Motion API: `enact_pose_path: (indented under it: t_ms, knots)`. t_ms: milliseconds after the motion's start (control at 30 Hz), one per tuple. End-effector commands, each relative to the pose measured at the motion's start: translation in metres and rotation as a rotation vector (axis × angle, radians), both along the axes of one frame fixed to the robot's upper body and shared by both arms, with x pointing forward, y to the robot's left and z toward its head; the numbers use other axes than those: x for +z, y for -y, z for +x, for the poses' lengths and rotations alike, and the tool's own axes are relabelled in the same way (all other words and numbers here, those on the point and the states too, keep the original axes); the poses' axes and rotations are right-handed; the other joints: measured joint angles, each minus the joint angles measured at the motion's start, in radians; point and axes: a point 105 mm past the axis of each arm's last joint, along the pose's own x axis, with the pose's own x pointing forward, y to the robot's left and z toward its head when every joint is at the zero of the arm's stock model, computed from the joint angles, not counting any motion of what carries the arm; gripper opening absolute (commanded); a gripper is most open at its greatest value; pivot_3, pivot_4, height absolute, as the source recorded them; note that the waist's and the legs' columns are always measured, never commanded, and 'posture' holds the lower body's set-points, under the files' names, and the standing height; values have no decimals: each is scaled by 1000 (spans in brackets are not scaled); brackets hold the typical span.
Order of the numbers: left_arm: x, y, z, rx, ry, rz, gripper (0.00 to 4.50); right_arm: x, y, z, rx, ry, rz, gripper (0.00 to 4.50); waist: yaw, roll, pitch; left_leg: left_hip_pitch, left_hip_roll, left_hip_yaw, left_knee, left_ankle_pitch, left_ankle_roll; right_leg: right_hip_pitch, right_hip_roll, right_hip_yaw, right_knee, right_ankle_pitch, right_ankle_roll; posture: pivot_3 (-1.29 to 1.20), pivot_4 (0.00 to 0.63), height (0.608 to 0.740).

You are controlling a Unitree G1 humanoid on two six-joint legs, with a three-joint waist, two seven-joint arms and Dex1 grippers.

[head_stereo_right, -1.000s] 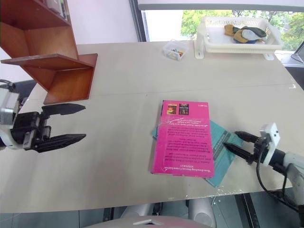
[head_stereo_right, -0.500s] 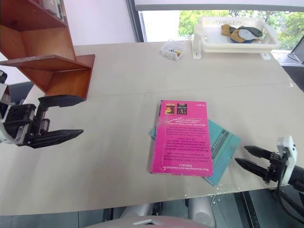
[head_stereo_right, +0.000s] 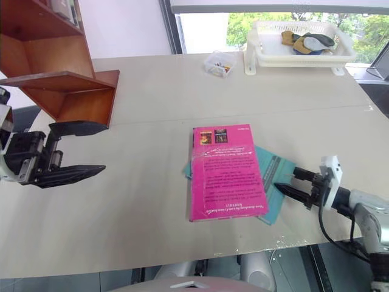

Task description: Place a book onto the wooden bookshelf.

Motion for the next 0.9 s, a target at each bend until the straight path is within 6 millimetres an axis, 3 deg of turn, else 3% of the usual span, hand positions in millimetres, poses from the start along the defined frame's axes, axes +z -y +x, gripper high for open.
enact_pose_path:
  t_ms: [33, 267, 533, 633, 733, 900]
  knots:
    - [4, 1, -1, -4, 27, 20, 4457, 9, -7, 9, 16, 50, 7, 4500, -2, 0, 0, 0, 0, 0, 0, 0, 0, 0, 0, 0, 0, 0, 0, 0, 150, 740]
    - [0, 3, 1, -3, 17, 20, 4457, 14, -10, 14, 10, 74, 2, 4500, -2, 0, 0, -1, 0, 0, 0, 0, 0, -1, 0, 0, 0, 0, 0, 0, 150, 740]
    - [-9, 1, 1, 28, -5, 25, 4457, 18, 26, -3, -48, 78, -113, 4500, 0, 1, 1, -2, 0, 0, 0, 0, 0, -1, 0, 0, 0, 0, 0, 0, 150, 740]
    - [-9, 1, 1, 30, -3, 23, 4457, 24, 31, 3, -85, 143, -168, 4500, -3, 1, 1, -1, 0, 0, 0, 0, 0, -1, 0, 1, 0, 0, 0, 0, 150, 740]
    - [-9, 1, 1, 34, -2, 23, 4457, 37, 20, 21, -91, 311, -238, 4500, -11, 1, 1, 0, 0, 1, 0, 0, 0, -1, 0, 1, 1, 0, 0, 0, 150, 740]
    - [-10, 0, 1, 40, 0, 25, 4457, 36, -14, 29, 38, 414, -284, 4500, -3, 1, 1, 0, 0, 1, 0, 0, 0, -1, 1, 0, 2, 0, 0, 0, 150, 740]
